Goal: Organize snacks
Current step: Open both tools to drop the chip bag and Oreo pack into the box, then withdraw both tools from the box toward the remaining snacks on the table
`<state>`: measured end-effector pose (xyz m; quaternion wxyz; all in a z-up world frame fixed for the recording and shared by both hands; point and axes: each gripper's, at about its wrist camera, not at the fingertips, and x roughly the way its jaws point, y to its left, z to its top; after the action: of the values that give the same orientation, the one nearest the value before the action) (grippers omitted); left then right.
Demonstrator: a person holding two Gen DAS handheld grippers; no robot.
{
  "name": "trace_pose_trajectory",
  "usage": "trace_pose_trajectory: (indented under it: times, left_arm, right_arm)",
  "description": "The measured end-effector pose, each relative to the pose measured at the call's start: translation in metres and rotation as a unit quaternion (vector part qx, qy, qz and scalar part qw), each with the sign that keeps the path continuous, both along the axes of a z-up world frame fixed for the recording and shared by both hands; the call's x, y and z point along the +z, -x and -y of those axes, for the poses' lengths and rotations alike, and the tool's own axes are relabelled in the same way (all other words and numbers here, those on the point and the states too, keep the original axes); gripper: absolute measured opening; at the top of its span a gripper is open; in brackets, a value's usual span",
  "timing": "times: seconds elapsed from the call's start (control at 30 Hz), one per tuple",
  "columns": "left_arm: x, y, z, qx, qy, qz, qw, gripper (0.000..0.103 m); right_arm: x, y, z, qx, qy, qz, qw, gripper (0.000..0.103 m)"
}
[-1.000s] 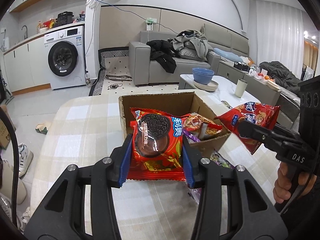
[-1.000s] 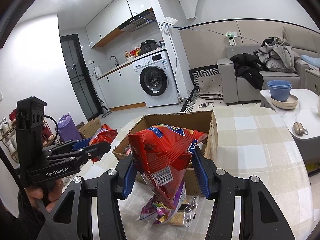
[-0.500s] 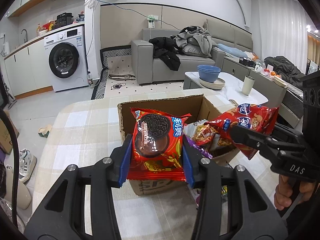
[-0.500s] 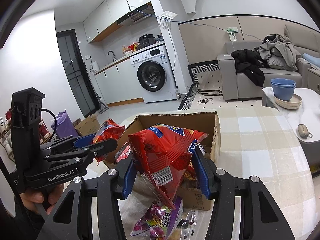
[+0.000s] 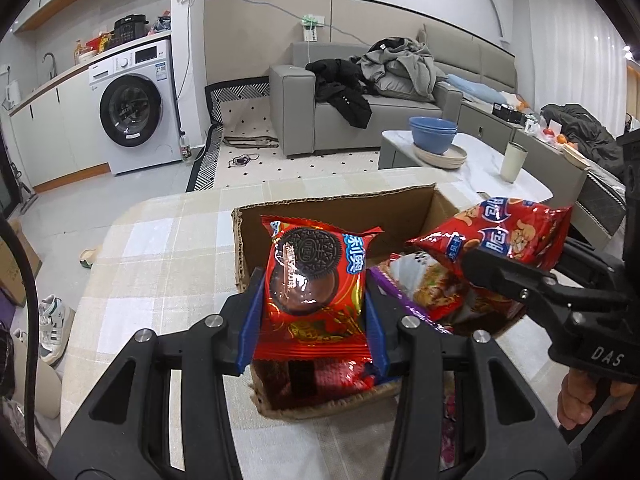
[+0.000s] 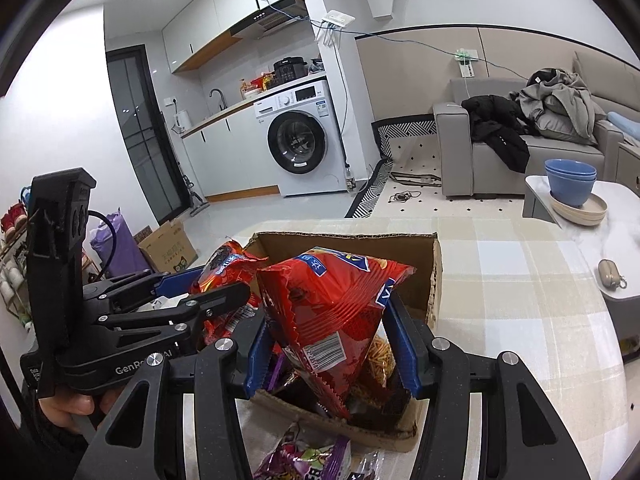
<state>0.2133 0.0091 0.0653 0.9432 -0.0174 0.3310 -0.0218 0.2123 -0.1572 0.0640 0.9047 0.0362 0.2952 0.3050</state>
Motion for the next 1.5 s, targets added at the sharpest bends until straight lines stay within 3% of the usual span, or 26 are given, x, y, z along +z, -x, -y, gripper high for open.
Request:
trace_pose_trajectory:
  times: [0.37, 0.67, 0.73, 0.93, 0.97, 1.03, 1.13, 1.27, 1.5]
  left_arm:
    - [-0.016, -0.032, 0.005, -0.001, -0.022, -0.01, 0.9997, 0.041]
    - [-0.02, -0.033, 0.002, -0.005, -0.024, -0.013, 0.9996, 0.042]
    - [-0.019, -0.031, 0.002, -0.007, -0.024, -0.013, 0.9996, 0.043]
    - [-0.018, -0.022, 0.003, -0.02, -0.019, -0.02, 0.9994, 0.07]
    - [-0.016, -0.017, 0.005, -0.026, -0.015, -0.022, 0.9993, 0.078]
    - [-0.013, -0.007, 0.008, -0.03, -0.013, -0.022, 0.9992, 0.082]
    - [-0.011, 0.008, 0.007, -0.033, -0.005, -0.025, 0.9991, 0.085]
    - [-0.009, 0.031, 0.003, -0.034, 0.011, -0.028, 0.9989, 0.102]
    - [-0.011, 0.075, -0.002, -0.032, 0.022, -0.025, 0.999, 0.102]
  right_arm:
    - [-0.006, -0.019, -0.012, -0.001, 0.035, -0.007, 0.999, 0.053]
    - [-0.01, -0.016, -0.006, -0.004, 0.034, -0.013, 0.999, 0.053]
    - [-0.007, -0.012, -0.004, -0.008, 0.037, -0.012, 0.999, 0.057]
    - [0.0, 0.005, 0.009, -0.02, 0.029, -0.007, 0.999, 0.089]
    - [0.001, 0.008, 0.012, -0.022, 0.029, -0.008, 0.999, 0.091]
    - [0.003, 0.014, 0.019, -0.028, 0.022, -0.01, 0.999, 0.096]
    - [0.003, 0.025, 0.03, -0.03, 0.008, -0.021, 0.999, 0.1]
    - [0.003, 0.04, 0.041, -0.022, 0.001, -0.034, 0.999, 0.102]
    - [-0.003, 0.067, 0.053, -0.011, 0.006, -0.049, 0.999, 0.102]
